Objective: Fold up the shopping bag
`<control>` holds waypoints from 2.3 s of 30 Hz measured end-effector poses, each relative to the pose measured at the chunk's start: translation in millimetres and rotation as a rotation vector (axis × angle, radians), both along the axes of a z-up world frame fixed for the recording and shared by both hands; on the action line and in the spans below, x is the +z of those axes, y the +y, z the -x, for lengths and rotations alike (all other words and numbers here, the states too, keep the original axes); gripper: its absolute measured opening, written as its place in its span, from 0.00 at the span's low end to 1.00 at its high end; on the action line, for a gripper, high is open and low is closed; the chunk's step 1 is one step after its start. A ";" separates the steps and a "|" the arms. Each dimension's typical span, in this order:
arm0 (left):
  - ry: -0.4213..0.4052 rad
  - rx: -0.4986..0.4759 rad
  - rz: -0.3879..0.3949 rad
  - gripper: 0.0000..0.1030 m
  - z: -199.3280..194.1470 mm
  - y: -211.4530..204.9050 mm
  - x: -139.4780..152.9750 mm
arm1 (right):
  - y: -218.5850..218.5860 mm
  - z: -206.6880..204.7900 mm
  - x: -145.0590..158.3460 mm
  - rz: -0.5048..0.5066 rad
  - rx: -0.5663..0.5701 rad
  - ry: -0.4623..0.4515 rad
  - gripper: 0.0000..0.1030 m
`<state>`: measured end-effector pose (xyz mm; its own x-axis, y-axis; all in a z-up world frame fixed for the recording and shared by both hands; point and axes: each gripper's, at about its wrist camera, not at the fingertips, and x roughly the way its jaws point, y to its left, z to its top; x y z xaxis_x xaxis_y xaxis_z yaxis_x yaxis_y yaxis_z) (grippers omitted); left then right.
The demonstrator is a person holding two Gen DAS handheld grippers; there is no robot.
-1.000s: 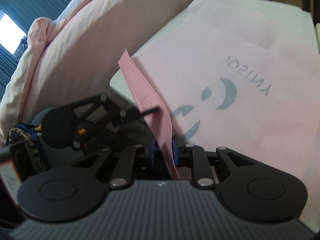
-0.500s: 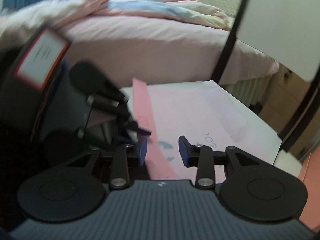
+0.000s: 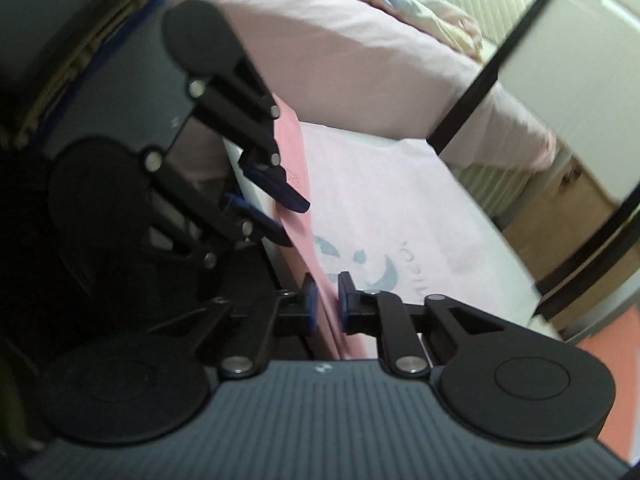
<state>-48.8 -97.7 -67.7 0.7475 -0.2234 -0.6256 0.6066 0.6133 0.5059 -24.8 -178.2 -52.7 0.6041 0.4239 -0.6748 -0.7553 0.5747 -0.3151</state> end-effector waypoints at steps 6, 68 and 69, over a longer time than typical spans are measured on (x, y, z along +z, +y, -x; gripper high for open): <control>0.047 -0.043 0.063 0.43 -4.7 13.7 7.0 | -21.9 -17.9 10.1 -0.150 0.020 0.186 0.08; 0.130 -0.199 -0.111 0.66 -46.2 18.2 19.4 | -29.1 -114.2 -16.5 -0.264 -0.238 0.288 0.21; 0.118 -0.217 -0.116 0.66 -39.6 16.6 17.6 | -30.8 -111.9 -15.8 -0.270 -0.231 0.305 0.21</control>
